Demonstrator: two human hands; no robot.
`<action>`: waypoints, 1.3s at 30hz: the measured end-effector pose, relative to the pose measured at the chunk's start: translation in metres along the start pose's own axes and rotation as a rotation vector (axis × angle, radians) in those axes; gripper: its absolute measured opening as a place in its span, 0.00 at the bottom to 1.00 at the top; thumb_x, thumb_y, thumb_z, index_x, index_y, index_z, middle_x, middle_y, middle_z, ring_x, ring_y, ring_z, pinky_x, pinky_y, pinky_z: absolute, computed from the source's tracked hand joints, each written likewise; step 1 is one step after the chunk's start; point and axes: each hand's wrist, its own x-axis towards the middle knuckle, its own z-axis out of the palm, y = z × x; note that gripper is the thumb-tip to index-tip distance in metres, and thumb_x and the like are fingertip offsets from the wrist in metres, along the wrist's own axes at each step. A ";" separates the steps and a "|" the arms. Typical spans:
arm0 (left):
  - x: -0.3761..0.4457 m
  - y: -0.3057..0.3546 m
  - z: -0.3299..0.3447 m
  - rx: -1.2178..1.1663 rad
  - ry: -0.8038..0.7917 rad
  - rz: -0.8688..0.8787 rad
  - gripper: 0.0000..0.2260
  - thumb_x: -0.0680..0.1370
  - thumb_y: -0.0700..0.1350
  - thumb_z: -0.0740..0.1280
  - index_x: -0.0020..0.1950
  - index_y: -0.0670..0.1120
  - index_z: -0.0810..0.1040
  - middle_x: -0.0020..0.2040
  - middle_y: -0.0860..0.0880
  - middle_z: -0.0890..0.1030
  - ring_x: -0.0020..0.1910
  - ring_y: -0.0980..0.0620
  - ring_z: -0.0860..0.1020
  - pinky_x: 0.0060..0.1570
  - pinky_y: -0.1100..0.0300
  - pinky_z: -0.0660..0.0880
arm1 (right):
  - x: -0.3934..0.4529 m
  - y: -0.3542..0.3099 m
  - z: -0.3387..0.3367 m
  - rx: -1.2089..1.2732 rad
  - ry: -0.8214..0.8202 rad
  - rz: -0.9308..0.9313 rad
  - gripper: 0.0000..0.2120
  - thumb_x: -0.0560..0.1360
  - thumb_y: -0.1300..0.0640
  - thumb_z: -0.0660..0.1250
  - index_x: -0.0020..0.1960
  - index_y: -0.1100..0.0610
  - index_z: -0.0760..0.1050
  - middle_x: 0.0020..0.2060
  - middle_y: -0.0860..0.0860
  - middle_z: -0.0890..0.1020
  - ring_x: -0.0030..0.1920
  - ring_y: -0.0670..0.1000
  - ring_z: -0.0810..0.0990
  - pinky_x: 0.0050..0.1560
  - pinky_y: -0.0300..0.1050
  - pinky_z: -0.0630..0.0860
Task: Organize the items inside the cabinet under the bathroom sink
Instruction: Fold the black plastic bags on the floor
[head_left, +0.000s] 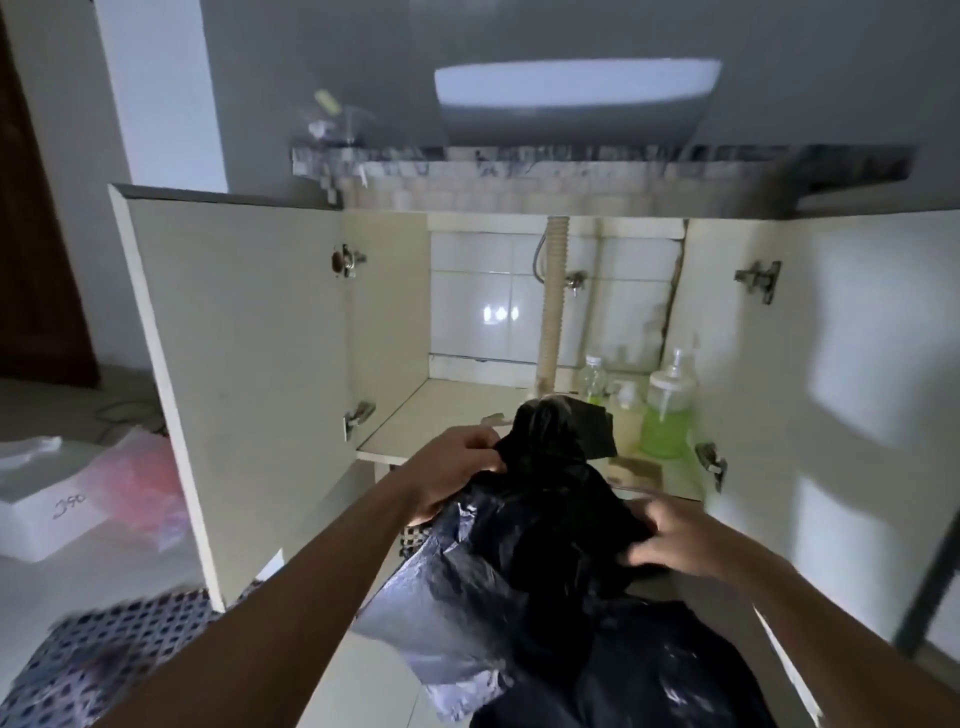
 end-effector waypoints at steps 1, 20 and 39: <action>0.002 -0.003 0.005 -0.003 0.052 0.031 0.10 0.74 0.30 0.63 0.38 0.44 0.72 0.31 0.46 0.75 0.28 0.52 0.73 0.29 0.63 0.69 | -0.005 0.005 -0.002 -0.031 0.015 -0.005 0.19 0.61 0.44 0.72 0.49 0.50 0.78 0.47 0.47 0.81 0.49 0.46 0.78 0.53 0.44 0.75; 0.018 -0.008 0.043 0.090 0.292 0.307 0.26 0.69 0.35 0.72 0.65 0.47 0.69 0.50 0.43 0.80 0.49 0.45 0.81 0.50 0.48 0.81 | -0.030 -0.021 -0.030 0.250 0.089 -0.056 0.33 0.69 0.48 0.74 0.70 0.50 0.66 0.61 0.45 0.70 0.65 0.48 0.69 0.64 0.46 0.66; 0.004 -0.021 0.058 0.093 -0.355 0.033 0.37 0.71 0.27 0.68 0.65 0.64 0.61 0.55 0.58 0.76 0.57 0.56 0.74 0.61 0.58 0.71 | -0.047 -0.050 -0.035 1.326 0.004 -0.267 0.17 0.73 0.76 0.53 0.47 0.63 0.78 0.35 0.60 0.82 0.32 0.56 0.82 0.33 0.45 0.81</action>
